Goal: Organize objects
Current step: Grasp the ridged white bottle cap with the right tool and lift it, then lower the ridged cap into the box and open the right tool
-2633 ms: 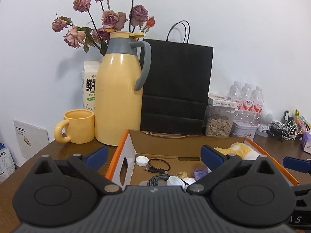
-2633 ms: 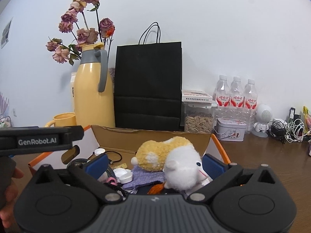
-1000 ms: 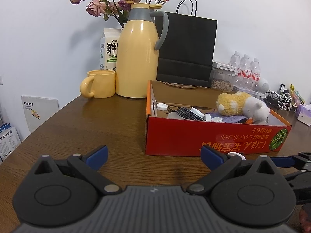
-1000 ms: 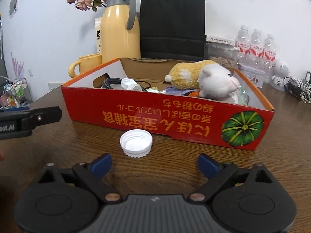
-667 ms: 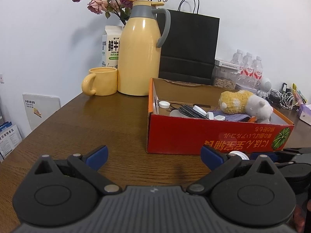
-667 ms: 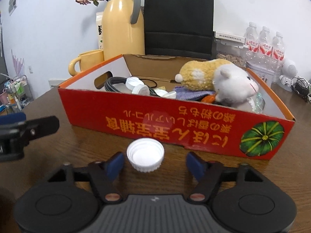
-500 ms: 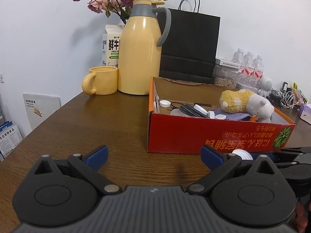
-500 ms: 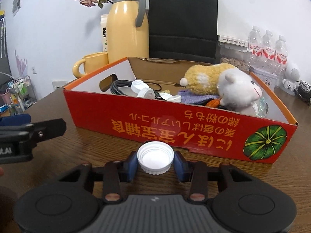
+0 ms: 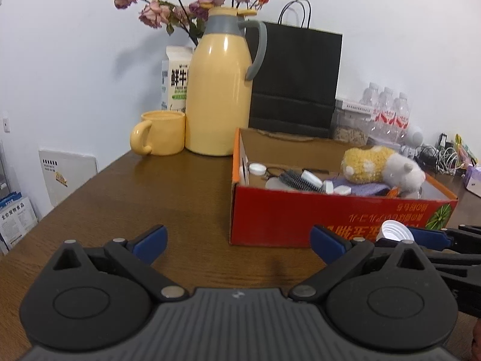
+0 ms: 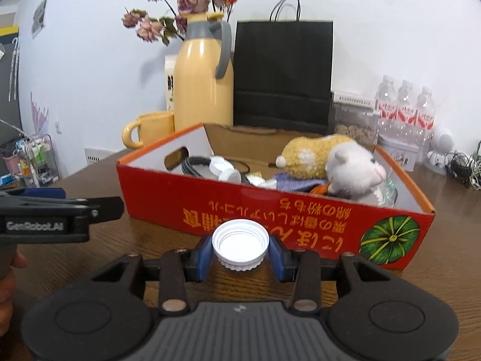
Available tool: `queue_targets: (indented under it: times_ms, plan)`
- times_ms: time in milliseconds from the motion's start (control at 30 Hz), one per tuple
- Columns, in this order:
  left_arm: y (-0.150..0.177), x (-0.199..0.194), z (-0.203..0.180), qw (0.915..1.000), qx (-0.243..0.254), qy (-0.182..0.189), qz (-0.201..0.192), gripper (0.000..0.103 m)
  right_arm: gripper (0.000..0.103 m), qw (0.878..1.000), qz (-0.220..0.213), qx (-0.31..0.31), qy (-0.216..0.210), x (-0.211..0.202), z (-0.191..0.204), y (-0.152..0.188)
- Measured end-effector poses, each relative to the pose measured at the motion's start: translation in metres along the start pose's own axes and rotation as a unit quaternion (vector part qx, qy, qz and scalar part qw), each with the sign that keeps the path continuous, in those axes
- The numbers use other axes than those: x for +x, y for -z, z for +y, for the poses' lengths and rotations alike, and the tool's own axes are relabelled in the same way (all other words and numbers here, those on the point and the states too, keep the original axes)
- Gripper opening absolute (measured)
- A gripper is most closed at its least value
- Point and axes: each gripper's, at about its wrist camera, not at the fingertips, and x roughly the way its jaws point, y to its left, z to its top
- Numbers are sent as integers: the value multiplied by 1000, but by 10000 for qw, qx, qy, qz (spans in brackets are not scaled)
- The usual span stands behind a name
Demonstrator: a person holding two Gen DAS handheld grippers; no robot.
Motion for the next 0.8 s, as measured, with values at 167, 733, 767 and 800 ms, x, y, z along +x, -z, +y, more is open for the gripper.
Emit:
queue_targets:
  times_ms: [167, 733, 767, 800]
  plan:
    - [-20, -6, -8, 9996, 62, 103, -257, 103, 39, 9992, -354, 131, -130, -16, -7, -15]
    - [-91, 48, -47, 9986, -125, 26, -515, 103, 39, 9969, -736, 130, 263, 30, -41, -75]
    - [-90, 53, -48, 9987, -140, 10, -493, 103, 39, 9969, -716, 165, 267, 35, -43, -75]
    - [-90, 57, -49, 9988, -176, -15, -467, 103, 39, 9970, -705, 193, 271, 39, -45, -74]
